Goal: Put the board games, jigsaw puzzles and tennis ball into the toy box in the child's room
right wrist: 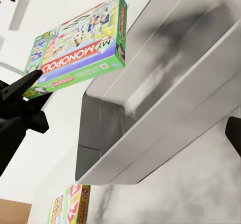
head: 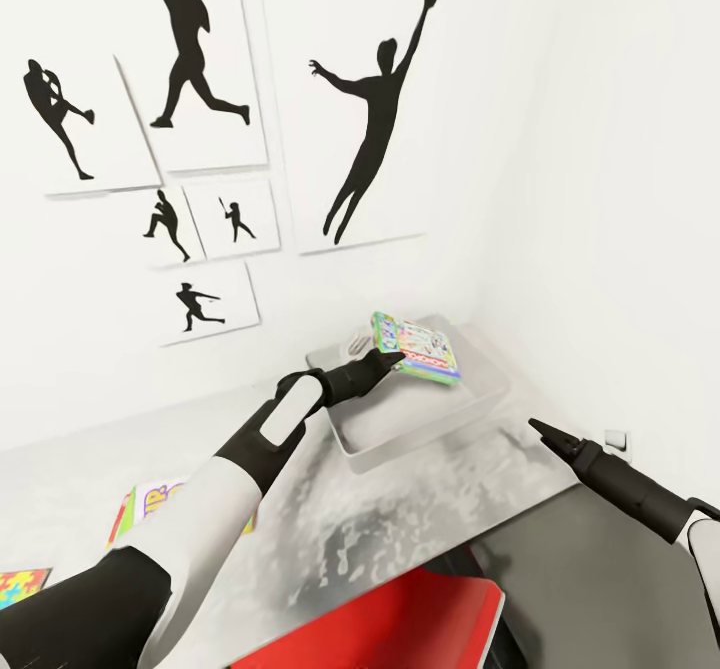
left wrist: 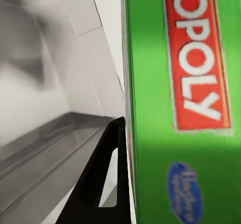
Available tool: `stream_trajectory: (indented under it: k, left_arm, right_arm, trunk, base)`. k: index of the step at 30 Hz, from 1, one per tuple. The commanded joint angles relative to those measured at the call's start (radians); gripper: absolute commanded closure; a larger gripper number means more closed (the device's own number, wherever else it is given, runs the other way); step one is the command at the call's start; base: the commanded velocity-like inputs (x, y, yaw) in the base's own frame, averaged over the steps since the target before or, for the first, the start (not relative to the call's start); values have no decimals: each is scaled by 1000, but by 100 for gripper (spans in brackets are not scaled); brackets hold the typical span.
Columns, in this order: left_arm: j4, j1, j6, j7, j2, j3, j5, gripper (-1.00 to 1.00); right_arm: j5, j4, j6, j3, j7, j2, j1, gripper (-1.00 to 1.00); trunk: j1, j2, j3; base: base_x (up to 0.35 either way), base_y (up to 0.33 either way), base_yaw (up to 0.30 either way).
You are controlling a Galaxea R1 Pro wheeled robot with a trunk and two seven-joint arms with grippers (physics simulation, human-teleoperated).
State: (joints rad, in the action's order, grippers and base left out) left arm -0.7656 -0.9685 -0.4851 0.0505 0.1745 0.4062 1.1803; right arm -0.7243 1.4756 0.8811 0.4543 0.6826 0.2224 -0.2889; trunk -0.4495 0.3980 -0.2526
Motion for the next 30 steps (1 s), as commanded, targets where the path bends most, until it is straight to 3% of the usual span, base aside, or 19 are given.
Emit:
stream_trajectory:
  k: [1, 11, 14, 19, 23, 30]
  left_arm:
    - [-1, -1, -3, 2, 0, 1, 3, 100]
    - [-14, -1, -5, 2, 0, 3, 4, 100]
    - [-30, -1, -7, 1, 0, 3, 4, 100]
    - [-56, -1, -11, 0, 0, 3, 4, 100]
    - [-61, -1, -12, 0, 0, 3, 4, 100]
    - [-64, -1, -12, 0, 0, 3, 4, 100]
  right_arm:
    - [0, 0, 6, 1, 3, 0, -1, -100]
    - [-1, 0, 6, 1, 8, 0, -1, -100]
    - [-4, 2, 7, 2, 37, 0, -1, -100]
    - [2, 19, 15, 4, 188, 1, -1, -100]
    - [4, 21, 23, 4, 228, 1, -1, -100]
    - [6, 20, 25, 4, 241, 2, -1, -100]
  trunk:
    - [-1, 2, -4]
    - [-1, 2, -20]
    - [-1, 2, -25]
    - [-1, 2, -33]
    - [-1, 2, -40]
    - [-1, 2, -51]
  base:
    - [0, 0, 0]
    - [0, 0, 0]
    - [0, 0, 0]
    - [0, 0, 0]
    - [0, 0, 0]
    - [0, 0, 0]
